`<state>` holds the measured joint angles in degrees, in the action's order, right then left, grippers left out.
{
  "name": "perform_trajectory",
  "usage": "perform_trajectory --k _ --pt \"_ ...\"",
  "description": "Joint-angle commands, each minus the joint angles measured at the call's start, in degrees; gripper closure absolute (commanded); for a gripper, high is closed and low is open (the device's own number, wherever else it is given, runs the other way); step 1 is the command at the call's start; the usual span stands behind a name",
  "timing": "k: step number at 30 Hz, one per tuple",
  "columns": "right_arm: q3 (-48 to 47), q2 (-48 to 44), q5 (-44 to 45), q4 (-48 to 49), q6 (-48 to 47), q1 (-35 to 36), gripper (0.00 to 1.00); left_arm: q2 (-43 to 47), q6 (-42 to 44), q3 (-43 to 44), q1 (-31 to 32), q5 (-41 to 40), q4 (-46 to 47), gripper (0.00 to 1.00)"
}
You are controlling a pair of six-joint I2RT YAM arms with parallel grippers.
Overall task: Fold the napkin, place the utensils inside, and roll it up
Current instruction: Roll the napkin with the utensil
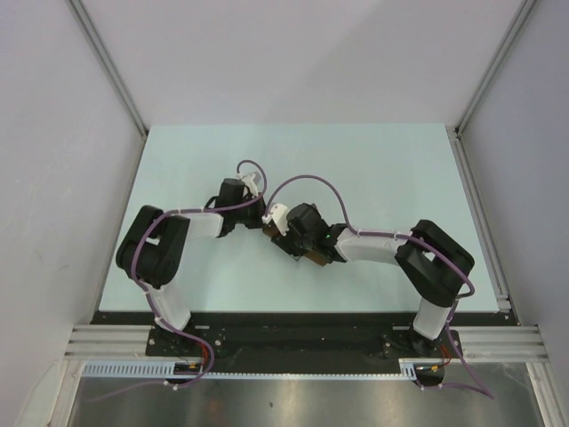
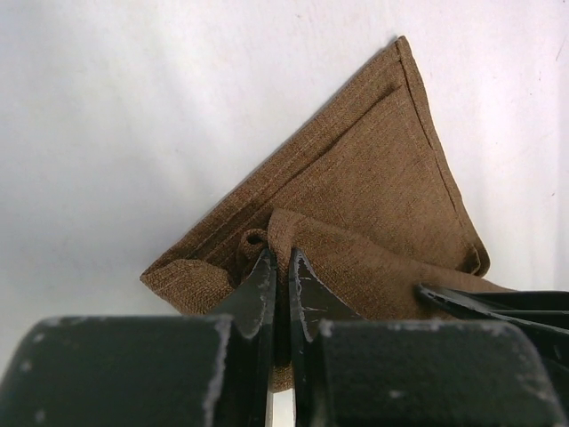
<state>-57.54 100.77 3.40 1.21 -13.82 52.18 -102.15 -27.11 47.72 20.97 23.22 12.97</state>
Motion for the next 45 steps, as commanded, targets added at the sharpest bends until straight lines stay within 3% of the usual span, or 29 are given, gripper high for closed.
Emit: perform_trajectory --k 1,11,16,18,21,26,34,45 --pt "0.41 1.62 1.08 2.39 -1.12 0.11 0.42 -2.09 0.04 1.14 0.21 -0.46 -3.30 0.95" --pt "-0.47 5.66 -2.77 0.46 0.73 -3.14 0.50 -0.51 -0.66 1.14 0.21 1.21 -2.43 0.90" --pt "-2.40 7.59 -12.50 -3.47 3.53 -5.95 0.63 2.38 -1.28 1.41 0.21 -0.54 -3.30 0.43" --pt "-2.93 7.95 -16.65 -4.46 4.50 -8.22 0.69 5.53 -0.75 1.23 0.12 -3.86 -4.44 0.29" --pt "-3.45 8.13 -24.74 -5.43 6.96 -11.21 0.71 9.24 1.17 0.44 -0.05 -8.53 -6.46 0.22" --pt "-5.56 9.35 -39.59 -6.49 11.35 -14.91 0.72 15.31 3.03 -3.16 -1.55 -18.21 -8.41 0.20" --pt "-10.57 14.18 -50.85 -9.39 13.56 -17.02 0.72 20.84 2.07 -13.35 -2.08 -10.31 4.76 0.20" --pt "-13.30 19.90 -55.51 -8.95 16.64 -18.34 0.71 19.10 -2.50 -18.28 -1.99 -5.92 16.38 0.21"
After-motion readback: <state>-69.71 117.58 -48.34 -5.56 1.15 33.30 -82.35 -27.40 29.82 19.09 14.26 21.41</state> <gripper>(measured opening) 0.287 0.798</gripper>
